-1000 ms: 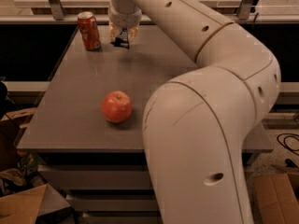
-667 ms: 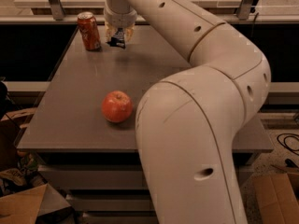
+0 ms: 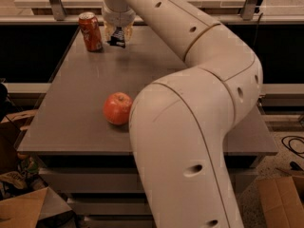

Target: Move rxbar blueberry near coke can

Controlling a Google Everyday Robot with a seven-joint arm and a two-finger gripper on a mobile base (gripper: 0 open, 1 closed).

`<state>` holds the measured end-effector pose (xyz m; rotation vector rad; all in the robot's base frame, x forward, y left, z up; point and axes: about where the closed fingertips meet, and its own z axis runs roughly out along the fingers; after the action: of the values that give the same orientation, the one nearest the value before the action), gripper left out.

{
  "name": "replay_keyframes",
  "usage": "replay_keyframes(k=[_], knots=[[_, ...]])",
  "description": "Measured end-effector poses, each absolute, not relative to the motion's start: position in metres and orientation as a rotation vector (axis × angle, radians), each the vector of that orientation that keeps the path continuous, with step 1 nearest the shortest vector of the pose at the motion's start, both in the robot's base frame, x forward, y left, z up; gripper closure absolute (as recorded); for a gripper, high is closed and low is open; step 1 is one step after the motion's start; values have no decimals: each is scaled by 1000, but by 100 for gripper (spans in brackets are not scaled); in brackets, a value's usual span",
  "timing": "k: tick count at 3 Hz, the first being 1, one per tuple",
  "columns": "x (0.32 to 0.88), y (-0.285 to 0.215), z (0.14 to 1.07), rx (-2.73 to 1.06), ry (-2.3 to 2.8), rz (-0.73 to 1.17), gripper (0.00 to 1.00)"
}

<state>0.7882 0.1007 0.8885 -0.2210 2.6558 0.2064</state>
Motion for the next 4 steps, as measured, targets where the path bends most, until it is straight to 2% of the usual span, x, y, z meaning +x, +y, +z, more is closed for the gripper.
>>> replay_keyframes(k=[1,2,4], knots=[[789,102,889,-214,2658,210,15],[790,102,891,-208,2658,212,0],[793,100,906,-175,2649,197,0]])
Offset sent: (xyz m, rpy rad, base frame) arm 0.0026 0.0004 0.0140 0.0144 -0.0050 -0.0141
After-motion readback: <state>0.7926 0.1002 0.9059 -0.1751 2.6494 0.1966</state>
